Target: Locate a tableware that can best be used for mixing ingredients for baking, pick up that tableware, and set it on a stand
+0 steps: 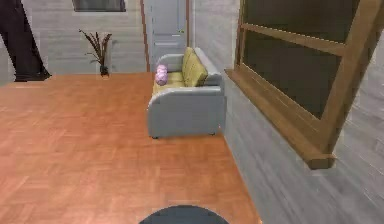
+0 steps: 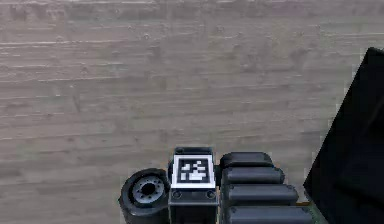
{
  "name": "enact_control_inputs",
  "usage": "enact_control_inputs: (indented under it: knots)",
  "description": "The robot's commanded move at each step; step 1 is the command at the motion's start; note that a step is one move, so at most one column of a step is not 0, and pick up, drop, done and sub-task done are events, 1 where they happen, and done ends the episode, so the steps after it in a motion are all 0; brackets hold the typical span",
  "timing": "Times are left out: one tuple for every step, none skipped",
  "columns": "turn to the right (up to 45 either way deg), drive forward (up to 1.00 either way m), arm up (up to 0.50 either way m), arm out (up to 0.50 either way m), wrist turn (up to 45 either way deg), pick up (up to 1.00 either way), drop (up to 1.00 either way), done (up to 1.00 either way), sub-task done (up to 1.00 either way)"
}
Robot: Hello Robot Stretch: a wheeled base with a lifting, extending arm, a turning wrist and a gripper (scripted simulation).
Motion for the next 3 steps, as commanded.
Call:
enact_control_inputs:
  knots:
    - [45.0, 0.0, 0.0, 0.0, 0.0, 0.0, 0.0, 0.0, 0.0]
    - [30.0, 0.0, 0.0, 0.0, 0.0, 0.0, 0.0, 0.0, 0.0]
    - [0.0, 0.0, 0.0, 0.38, 0.0, 0.0, 0.0, 0.0, 0.0]
